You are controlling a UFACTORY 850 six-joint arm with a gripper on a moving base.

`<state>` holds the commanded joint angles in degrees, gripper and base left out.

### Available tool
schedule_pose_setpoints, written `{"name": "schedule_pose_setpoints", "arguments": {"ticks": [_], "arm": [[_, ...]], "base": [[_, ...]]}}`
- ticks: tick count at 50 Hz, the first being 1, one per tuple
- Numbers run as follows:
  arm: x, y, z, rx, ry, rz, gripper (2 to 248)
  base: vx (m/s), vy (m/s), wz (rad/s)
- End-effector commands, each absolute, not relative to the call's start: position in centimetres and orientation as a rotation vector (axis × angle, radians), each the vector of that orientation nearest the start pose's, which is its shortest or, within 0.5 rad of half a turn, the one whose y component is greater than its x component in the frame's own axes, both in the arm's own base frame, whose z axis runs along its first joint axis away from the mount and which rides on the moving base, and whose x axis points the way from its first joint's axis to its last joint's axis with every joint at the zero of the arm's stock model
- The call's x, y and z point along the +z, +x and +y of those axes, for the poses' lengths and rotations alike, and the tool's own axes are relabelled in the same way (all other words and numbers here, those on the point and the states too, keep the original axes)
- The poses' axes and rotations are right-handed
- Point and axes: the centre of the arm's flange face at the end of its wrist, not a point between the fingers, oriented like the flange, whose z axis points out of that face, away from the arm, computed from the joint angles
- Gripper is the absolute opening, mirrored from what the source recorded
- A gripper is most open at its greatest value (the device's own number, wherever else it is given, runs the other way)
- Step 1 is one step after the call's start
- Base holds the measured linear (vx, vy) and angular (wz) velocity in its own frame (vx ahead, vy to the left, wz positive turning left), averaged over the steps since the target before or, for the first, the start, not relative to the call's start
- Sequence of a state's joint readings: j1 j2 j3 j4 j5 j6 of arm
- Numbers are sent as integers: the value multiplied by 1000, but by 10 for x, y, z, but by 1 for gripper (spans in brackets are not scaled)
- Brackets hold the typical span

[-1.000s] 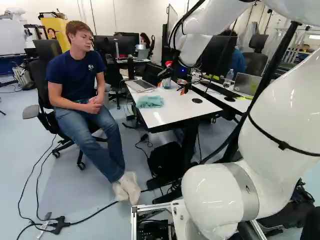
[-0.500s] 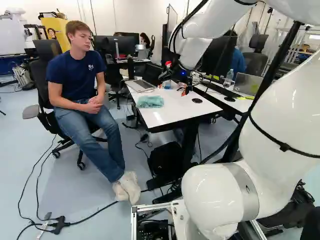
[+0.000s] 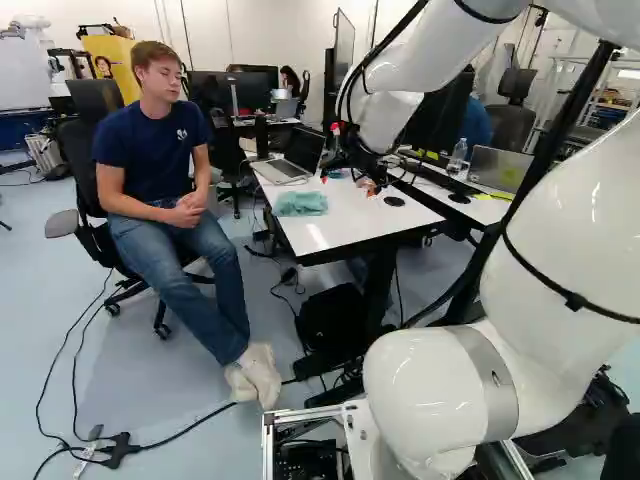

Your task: Clean the table with the green towel

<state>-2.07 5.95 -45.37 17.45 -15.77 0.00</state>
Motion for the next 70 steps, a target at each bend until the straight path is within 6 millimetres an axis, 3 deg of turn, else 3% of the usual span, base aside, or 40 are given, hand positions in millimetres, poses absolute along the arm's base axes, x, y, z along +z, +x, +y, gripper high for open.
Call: {"name": "schedule_pose_setpoints", "arguments": {"ticks": [32,70], "arm": [[480,407,-11,-1162,-2819,361,247],[416,346,-9,-1521,-2742,193,247]], "base": [[0,0,0],[0,0,0]]}}
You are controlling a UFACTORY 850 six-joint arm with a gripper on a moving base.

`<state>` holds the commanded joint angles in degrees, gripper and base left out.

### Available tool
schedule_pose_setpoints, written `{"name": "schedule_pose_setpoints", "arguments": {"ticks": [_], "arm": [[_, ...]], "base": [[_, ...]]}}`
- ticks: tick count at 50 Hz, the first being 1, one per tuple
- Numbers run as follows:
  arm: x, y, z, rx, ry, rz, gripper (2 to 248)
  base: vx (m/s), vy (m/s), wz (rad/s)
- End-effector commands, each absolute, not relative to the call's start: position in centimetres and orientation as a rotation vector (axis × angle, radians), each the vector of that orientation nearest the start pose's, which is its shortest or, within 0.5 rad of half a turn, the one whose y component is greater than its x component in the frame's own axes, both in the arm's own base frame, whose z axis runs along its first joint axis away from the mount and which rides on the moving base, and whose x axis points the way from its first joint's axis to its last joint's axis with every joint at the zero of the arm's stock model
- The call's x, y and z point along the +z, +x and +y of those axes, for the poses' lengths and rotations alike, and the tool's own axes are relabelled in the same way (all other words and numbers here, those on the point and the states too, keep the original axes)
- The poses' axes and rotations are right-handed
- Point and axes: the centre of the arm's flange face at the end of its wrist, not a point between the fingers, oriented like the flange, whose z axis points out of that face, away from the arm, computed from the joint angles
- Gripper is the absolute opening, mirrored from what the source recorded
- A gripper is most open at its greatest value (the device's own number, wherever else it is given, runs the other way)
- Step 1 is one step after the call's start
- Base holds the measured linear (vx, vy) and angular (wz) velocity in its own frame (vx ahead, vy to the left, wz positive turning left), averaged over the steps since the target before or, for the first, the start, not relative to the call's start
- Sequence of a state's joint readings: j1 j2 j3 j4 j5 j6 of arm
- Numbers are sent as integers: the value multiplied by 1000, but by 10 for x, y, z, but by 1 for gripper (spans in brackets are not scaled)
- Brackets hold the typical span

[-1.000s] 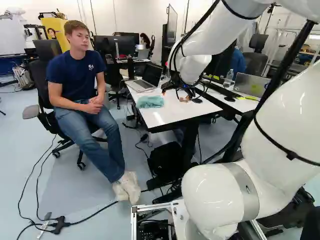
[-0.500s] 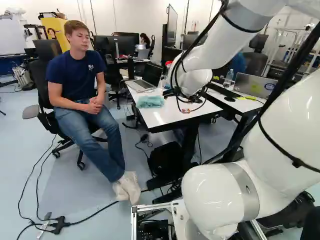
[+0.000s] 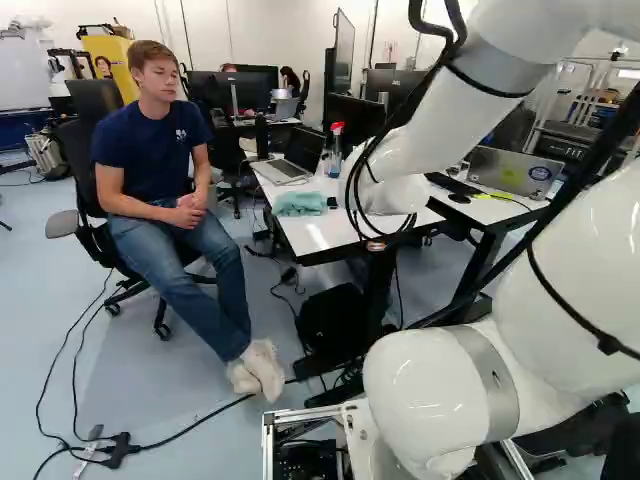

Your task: Clean the table with the green towel

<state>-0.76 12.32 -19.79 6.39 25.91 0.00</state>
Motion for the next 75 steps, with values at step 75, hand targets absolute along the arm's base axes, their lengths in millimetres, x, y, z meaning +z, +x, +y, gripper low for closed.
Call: {"name": "schedule_pose_setpoints", "arguments": {"ticks": [75], "arm": [[366,272,0,-1820,-2562,3,247]], "base": [[0,0,0]]}}
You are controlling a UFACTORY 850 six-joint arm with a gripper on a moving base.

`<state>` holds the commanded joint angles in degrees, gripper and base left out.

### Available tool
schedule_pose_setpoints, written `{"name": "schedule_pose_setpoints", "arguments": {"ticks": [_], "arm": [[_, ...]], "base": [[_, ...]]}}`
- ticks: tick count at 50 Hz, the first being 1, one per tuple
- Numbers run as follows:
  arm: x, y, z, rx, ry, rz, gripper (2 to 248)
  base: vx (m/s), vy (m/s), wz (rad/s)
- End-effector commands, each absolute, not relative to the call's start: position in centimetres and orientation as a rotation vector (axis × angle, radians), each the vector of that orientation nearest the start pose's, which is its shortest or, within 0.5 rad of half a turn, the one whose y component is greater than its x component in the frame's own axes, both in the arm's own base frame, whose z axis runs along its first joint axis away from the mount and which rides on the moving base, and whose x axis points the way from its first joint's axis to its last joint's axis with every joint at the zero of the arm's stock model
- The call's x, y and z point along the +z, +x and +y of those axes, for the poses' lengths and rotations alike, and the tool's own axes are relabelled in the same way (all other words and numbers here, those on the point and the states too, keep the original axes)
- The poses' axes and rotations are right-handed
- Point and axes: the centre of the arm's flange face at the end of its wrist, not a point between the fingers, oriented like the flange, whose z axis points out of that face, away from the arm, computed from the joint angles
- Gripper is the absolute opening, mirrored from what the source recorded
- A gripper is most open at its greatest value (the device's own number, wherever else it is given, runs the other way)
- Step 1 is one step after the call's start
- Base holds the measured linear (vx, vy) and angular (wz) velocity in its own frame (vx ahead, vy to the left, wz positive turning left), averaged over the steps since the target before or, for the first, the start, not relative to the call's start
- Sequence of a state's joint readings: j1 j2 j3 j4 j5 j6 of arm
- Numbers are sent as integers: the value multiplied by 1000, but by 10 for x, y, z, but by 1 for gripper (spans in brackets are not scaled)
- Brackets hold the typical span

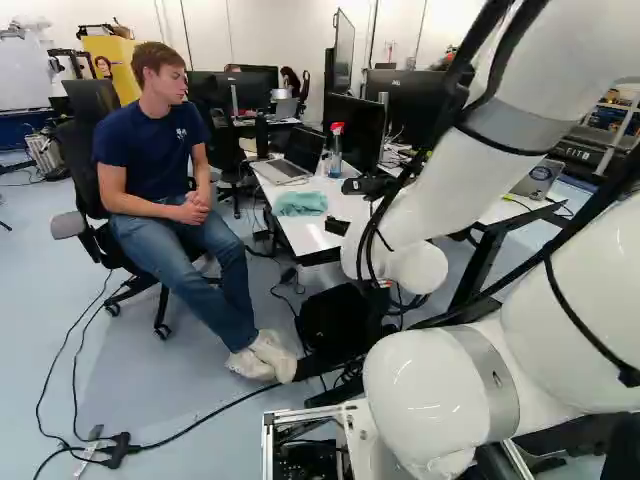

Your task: Clean the table with the green towel

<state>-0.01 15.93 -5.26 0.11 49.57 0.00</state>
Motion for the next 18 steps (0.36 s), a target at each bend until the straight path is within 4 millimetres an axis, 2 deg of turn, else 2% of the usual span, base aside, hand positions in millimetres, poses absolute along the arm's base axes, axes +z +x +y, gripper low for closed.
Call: {"name": "schedule_pose_setpoints", "arguments": {"ticks": [18], "arm": [[366,270,0,-1824,-2558,0,247]], "base": [[0,0,0]]}}
